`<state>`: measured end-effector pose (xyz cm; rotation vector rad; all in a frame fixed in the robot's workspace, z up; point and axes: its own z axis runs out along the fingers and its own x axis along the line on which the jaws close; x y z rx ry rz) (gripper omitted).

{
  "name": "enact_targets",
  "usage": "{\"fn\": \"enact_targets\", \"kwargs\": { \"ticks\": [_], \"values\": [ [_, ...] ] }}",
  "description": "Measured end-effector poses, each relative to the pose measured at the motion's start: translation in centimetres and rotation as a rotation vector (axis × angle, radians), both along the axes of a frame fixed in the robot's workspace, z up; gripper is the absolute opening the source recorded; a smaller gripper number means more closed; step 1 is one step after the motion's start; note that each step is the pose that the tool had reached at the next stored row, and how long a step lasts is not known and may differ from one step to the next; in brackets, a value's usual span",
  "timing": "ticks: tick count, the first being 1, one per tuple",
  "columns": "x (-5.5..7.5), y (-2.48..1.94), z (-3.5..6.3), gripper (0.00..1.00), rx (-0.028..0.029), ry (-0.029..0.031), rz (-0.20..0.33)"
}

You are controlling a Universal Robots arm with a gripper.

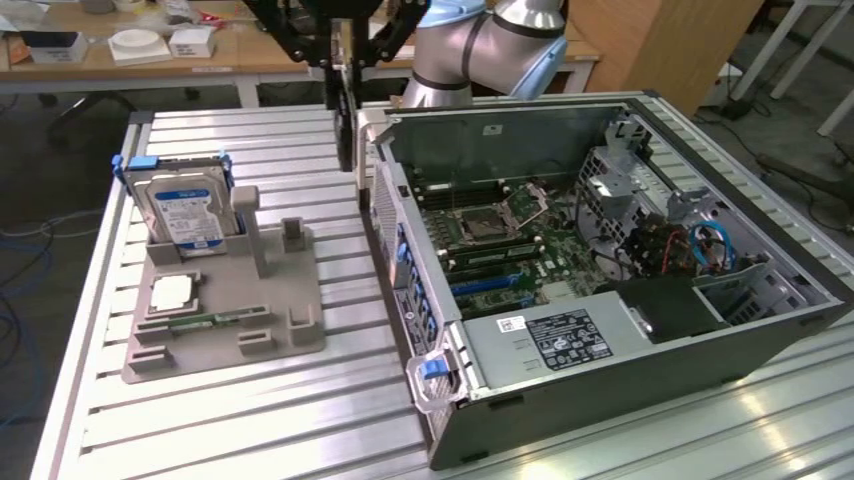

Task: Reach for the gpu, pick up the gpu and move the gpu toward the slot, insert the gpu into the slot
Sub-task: 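Pick up the gpu and move the gpu toward the slot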

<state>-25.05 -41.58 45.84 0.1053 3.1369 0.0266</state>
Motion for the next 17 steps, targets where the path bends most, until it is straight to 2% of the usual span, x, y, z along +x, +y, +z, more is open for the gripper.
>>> {"fn": "enact_targets", "kwargs": {
  "ticks": [5, 6, 13, 17],
  "values": [
    [2.1, -0.03, 0.03, 0.26, 0.0001, 0.0128, 0.0],
    [3.0, -0.04, 0.04, 0.26, 0.0001, 0.0182, 0.0],
    [6.0, -0.05, 0.04, 0.26, 0.0, 0.0401, 0.0],
    [7.6, -0.05, 0.04, 0.26, 0.0001, 0.0505, 0.0]
  ]
}}
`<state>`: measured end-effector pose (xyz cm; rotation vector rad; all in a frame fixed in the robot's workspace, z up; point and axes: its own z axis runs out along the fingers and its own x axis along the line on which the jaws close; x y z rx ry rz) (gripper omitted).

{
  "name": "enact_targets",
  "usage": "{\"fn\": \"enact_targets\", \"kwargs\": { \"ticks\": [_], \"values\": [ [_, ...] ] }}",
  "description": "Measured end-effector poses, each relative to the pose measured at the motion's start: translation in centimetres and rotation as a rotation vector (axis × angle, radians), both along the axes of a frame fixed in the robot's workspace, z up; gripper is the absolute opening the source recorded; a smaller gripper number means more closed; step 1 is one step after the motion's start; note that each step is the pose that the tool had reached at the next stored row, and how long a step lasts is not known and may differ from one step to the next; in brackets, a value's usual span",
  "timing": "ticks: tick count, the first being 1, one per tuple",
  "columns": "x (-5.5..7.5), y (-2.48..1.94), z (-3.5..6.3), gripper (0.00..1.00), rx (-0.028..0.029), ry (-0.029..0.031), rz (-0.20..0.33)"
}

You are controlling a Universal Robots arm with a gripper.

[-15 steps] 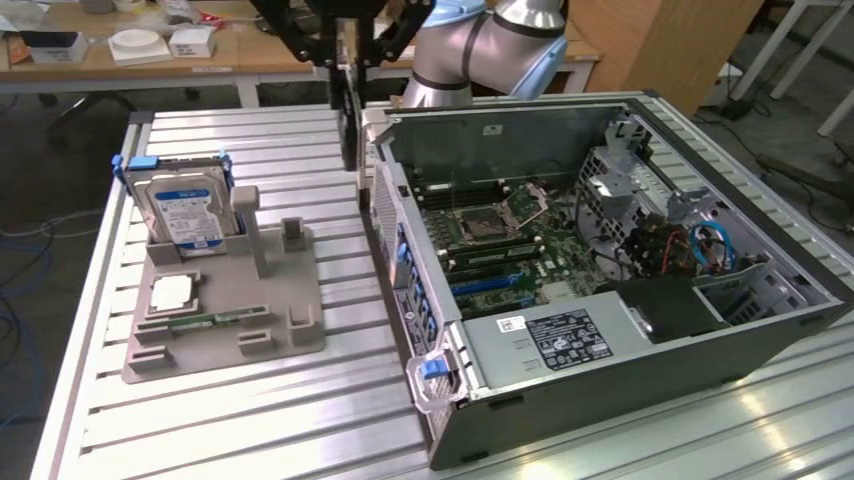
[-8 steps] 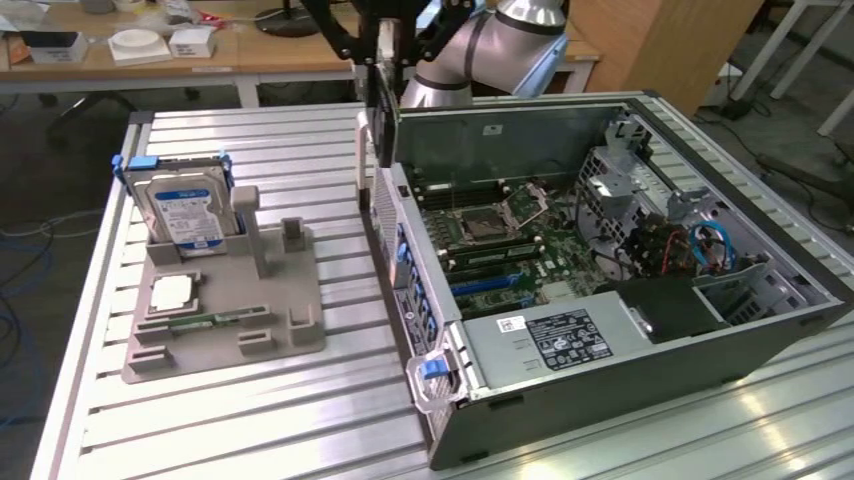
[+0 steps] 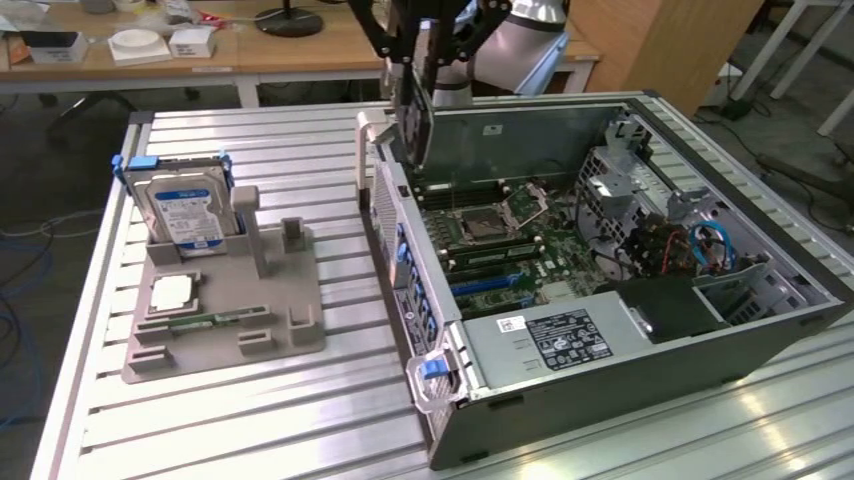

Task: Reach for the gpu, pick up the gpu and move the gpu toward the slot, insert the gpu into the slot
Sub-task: 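Pick up the gpu and move the gpu toward the slot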

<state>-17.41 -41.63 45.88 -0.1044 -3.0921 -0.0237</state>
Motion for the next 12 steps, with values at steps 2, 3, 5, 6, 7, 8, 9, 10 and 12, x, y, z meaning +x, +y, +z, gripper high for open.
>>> {"fn": "enact_targets", "kwargs": {
  "ticks": [2, 3, 5, 6, 7, 8, 9, 10, 12],
  "values": [
    [0.9, -0.01, 0.0, 0.26, -0.0001, 0.001, 0.0],
    [1.3, 0.0, 0.0, 0.26, -0.0004, 0.0011, 0.0],
    [1.8, 0.0, -0.06, 0.26, -0.0028, -0.0015, 0.0],
    [2.0, 0.0, -0.1, 0.26, -0.0044, -0.0054, 0.0],
    [2.1, 0.01, -0.14, 0.26, -0.0056, -0.0112, 0.0],
    [2.3, 0.01, -0.16, 0.26, -0.0064, -0.0195, 0.0],
    [2.4, 0.01, -0.19, 0.26, -0.0066, -0.0299, 0.0],
    [2.5, 0.01, -0.21, 0.26, -0.0069, -0.0417, 0.0],
    [2.8, 0.02, -0.24, 0.26, -0.0079, -0.0602, 0.0]
  ]
}}
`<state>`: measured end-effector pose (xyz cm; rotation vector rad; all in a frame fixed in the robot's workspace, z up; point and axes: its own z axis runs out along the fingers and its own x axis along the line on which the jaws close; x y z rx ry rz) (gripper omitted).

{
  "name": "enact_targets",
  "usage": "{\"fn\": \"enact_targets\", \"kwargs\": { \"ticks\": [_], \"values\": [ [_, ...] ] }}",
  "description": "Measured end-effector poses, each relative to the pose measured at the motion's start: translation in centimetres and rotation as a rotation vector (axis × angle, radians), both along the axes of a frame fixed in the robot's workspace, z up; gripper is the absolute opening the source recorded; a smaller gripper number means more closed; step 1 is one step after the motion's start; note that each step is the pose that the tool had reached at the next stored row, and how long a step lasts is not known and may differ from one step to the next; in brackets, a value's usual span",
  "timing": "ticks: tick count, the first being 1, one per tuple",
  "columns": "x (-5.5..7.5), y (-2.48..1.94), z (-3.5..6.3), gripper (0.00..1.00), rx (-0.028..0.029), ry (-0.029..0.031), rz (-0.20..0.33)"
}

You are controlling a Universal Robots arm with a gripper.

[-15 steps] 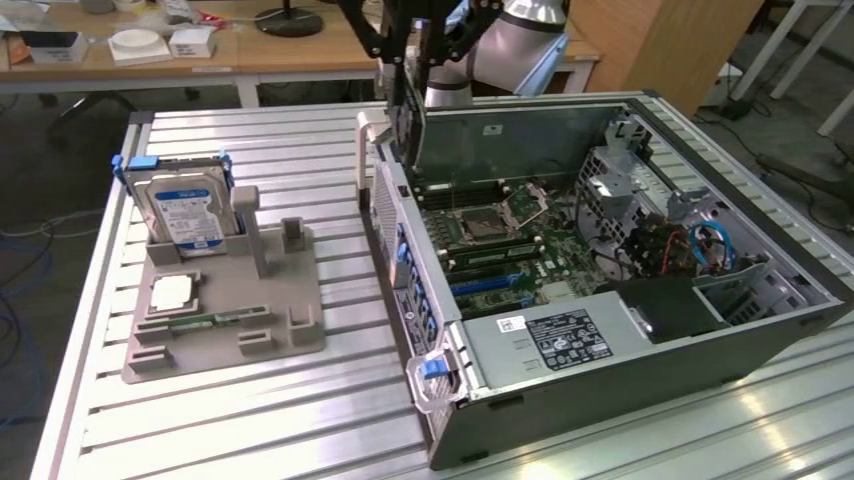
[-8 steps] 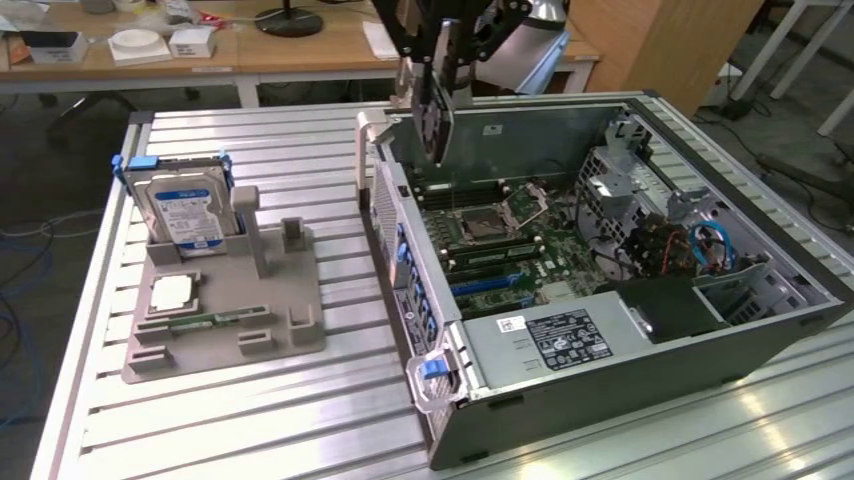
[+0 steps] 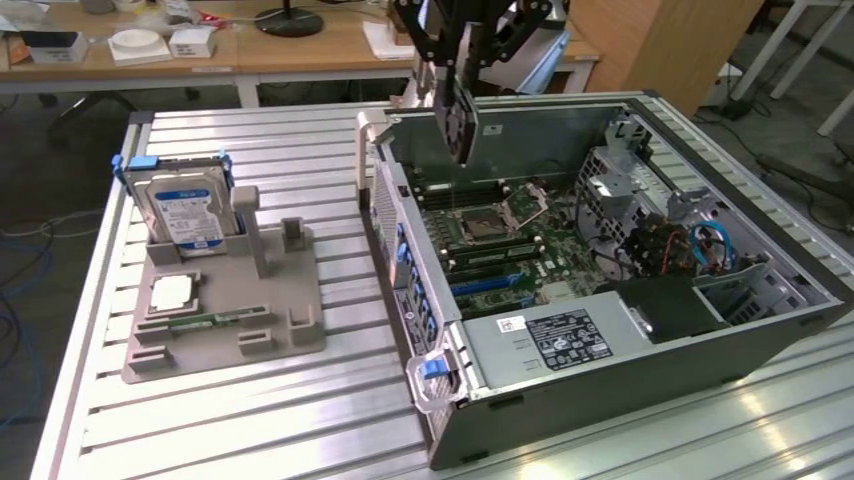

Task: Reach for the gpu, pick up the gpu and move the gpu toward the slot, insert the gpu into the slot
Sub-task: 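Pick up the gpu and move the gpu toward the slot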

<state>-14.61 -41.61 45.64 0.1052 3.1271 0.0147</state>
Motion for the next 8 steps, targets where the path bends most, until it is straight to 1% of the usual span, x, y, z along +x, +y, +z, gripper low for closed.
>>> {"fn": "enact_targets", "kwargs": {
  "ticks": [1, 2, 8],
  "values": [
    [0.16, 0.0, -0.02, 0.26, -0.0008, -0.0051, 0.0],
    [0.25, 0.01, -0.02, 0.26, -0.0012, -0.0072, 0.003],
    [0.48, 0.01, -0.09, 0.26, -0.0009, -0.0101, 0.061]
  ]
}}
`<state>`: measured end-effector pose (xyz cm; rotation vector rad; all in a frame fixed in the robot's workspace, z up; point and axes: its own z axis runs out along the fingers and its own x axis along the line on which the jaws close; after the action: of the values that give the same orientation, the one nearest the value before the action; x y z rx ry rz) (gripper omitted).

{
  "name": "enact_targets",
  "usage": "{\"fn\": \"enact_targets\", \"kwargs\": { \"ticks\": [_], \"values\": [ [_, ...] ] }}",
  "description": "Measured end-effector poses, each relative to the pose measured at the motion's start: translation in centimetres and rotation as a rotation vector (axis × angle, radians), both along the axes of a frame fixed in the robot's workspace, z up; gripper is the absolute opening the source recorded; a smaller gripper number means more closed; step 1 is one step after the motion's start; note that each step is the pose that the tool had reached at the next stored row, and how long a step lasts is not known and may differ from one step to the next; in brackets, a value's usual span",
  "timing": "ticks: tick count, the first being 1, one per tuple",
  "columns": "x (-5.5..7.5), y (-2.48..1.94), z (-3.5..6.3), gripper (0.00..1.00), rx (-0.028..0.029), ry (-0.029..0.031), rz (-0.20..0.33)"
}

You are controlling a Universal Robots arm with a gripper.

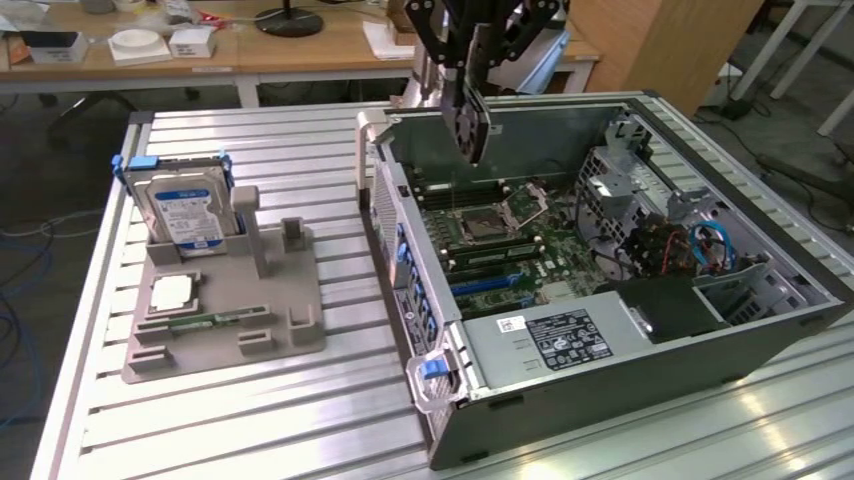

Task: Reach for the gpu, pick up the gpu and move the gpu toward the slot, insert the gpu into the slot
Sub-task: 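Pick up the gpu and move the gpu toward the slot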

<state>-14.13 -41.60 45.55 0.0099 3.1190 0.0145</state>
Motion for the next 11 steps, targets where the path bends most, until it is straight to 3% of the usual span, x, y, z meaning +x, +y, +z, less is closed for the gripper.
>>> {"fn": "enact_targets", "kwargs": {
  "ticks": [3, 7, 11],
  "values": [
    [0.3, 0.0, -0.11, 0.26, -0.0002, -0.0027, 0.015],
    [1.7, -0.01, -0.26, 0.26, -0.0001, -0.007, 0.015],
    [2.9, -0.01, -0.3, 0.26, -0.0003, -0.0074, 0.013]
  ]
}}
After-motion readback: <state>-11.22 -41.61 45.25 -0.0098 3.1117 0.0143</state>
